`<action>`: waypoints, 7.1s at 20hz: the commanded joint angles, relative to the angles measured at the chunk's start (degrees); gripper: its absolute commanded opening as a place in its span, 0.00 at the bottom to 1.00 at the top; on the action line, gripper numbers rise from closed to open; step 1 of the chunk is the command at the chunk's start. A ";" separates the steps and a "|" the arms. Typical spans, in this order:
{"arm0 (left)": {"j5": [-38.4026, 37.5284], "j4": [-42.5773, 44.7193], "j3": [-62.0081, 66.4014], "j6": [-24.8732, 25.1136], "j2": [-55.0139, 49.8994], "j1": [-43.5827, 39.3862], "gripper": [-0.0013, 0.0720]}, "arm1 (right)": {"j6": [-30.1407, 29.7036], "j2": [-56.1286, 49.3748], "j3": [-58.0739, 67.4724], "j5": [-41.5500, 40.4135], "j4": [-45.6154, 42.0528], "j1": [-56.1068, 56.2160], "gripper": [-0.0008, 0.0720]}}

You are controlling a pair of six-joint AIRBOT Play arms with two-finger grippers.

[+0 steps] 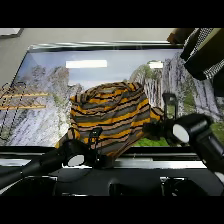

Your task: Fold the clothes and pants, and hang the long-sleeved shirts on hangers.

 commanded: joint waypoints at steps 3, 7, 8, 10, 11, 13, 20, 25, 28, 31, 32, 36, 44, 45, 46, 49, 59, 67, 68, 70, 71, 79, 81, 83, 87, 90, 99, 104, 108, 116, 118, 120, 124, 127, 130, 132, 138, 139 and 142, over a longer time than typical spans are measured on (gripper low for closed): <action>8.22 -5.05 3.39 0.09 1.70 -1.79 0.04 | -3.76 -13.73 21.94 0.00 -6.47 -0.04 0.04; 14.67 -5.09 6.91 0.04 0.00 -0.44 0.04 | -7.30 -22.38 35.52 -2.51 -5.77 -0.02 0.04; 15.15 -5.57 7.04 0.04 -1.05 0.04 0.04 | -7.54 -23.71 36.81 -3.04 -5.73 -0.02 0.04; 16.28 -7.23 6.97 0.07 -3.85 1.18 0.04 | -8.55 -25.90 36.50 -2.82 -5.01 -0.02 0.04; 17.29 -7.80 6.95 0.07 -5.49 1.68 0.04 | -9.44 -26.93 35.76 -1.79 -4.83 -0.02 0.04; 19.85 -9.51 6.97 0.09 -8.70 2.78 0.04 | -9.53 -27.96 31.85 -2.36 -4.83 -0.02 0.04; 22.71 -11.91 6.97 0.35 -16.68 5.33 0.04 | -0.13 -30.14 15.23 -18.73 2.38 -0.02 0.04; 22.36 -11.93 6.97 1.66 -17.22 6.67 0.05 | 0.92 -34.12 15.13 -19.30 7.32 -0.02 0.21; 20.22 -11.91 7.02 2.27 -17.07 8.41 0.60 | -0.13 -31.36 16.22 -14.21 7.78 -0.44 0.69; 14.86 -11.78 6.99 11.13 -15.85 12.11 0.72 | -3.04 -23.76 16.85 -5.99 7.78 -5.79 0.73; 12.98 -11.26 7.02 14.80 -15.06 13.79 0.72 | -4.28 -20.70 16.83 -2.27 7.80 -9.14 0.77; 9.40 -5.64 6.99 27.08 -11.26 20.06 0.72 | -7.02 -10.95 9.99 8.33 14.32 -19.71 0.80; 10.03 -5.31 6.97 40.89 -9.90 27.45 0.71 | -0.81 -3.80 -22.84 -12.66 44.52 -18.16 0.84; 10.67 -5.16 6.97 40.92 -9.90 27.67 0.71 | 0.74 -3.80 -24.65 -15.17 45.09 -16.72 0.84; 11.39 -5.16 6.97 40.92 -9.92 27.85 0.71 | 2.38 -3.98 -26.12 -17.57 45.48 -15.15 0.84; 12.04 -5.16 6.97 40.92 -9.94 28.70 0.72 | 4.33 -7.17 -27.04 -22.05 48.22 -11.23 0.84; 12.02 -5.22 12.04 53.16 -11.74 30.93 1.00 | 4.22 -14.19 -27.02 -24.20 51.80 -3.04 0.04; 15.37 -5.18 25.83 73.77 -25.29 26.34 0.99 | 5.46 -11.69 -27.02 -22.73 48.68 -3.06 0.04; 15.85 -5.18 27.67 76.56 -27.23 25.38 0.99 | 5.46 -11.69 -27.02 -22.77 48.65 -3.06 0.04; 16.59 -5.14 31.04 81.72 -30.82 23.39 0.99 | 5.44 -11.69 -27.02 -22.97 48.65 -3.06 0.04; 16.65 -5.14 32.61 83.71 -32.48 22.51 0.99 | 5.44 -11.69 -27.02 -23.02 48.65 -3.06 0.04; 23.56 -4.24 35.89 84.63 -38.29 21.00 0.98 | 5.40 -11.69 -27.02 -23.41 48.19 -3.06 0.04; 25.27 -4.28 35.91 84.63 -38.99 21.00 0.79 | 5.40 -11.72 -27.02 -23.58 48.19 -3.06 0.04; 26.08 -4.28 36.17 84.63 -39.76 20.94 0.73 | 5.40 -11.72 -27.02 -23.56 48.19 -3.06 0.04; 26.23 -4.31 37.33 84.63 -40.61 20.90 0.73 | 5.16 -11.69 -27.02 -23.54 48.19 -3.06 0.04; 26.03 -4.39 37.42 84.61 -40.61 20.87 0.46 | 4.55 -11.69 -27.02 -23.50 48.22 -3.06 0.04; 15.32 -5.77 50.31 73.85 -40.48 24.57 0.04 | 3.04 -7.30 -19.63 -17.16 37.33 -12.63 0.04; 7.48 -5.77 68.11 64.26 -40.37 31.67 0.04 | -7.28 -9.03 9.25 -15.34 28.74 -28.41 0.04; 8.83 -5.77 73.42 59.58 -33.86 37.24 0.04 | -15.54 -17.57 37.66 -12.98 29.29 -25.35 0.04; 3.02 -5.75 70.03 49.51 -9.79 44.24 0.04 | -22.10 -20.44 65.59 -10.25 28.55 -14.21 0.04; -2.86 -5.25 70.03 43.56 -6.54 44.46 0.04 | -22.64 -19.12 65.59 -6.40 28.09 -12.66 0.04; -12.15 -2.29 69.99 35.87 -5.31 44.46 0.04 | -22.67 -18.84 65.57 -1.60 26.34 -11.61 0.04; -29.03 1.44 63.69 22.53 -5.29 43.54 0.04 | -20.90 -18.86 60.76 7.30 18.95 -9.90 0.04; -30.18 5.42 54.14 17.97 -4.87 38.93 0.04 | -18.12 -18.73 51.87 11.56 7.50 -3.13 0.04; -27.50 7.02 42.34 14.78 -4.87 33.44 0.04 | -9.35 -18.01 37.31 7.87 -3.85 5.11 0.04; -23.54 7.06 33.42 12.17 -4.87 30.10 0.04 | -2.01 -17.84 27.82 4.37 -7.87 8.94 0.04; -9.22 -0.52 14.40 11.06 -4.90 27.21 0.04 | 14.05 -17.77 9.46 -4.98 -7.67 13.77 0.04; -7.82 -0.52 13.62 11.08 -4.96 27.36 0.04 | 15.47 -17.79 8.39 -5.33 -7.82 13.77 0.04; -4.96 -0.42 13.46 13.09 -5.20 28.22 0.14 | 15.56 -17.77 7.98 -7.32 -7.45 13.77 0.04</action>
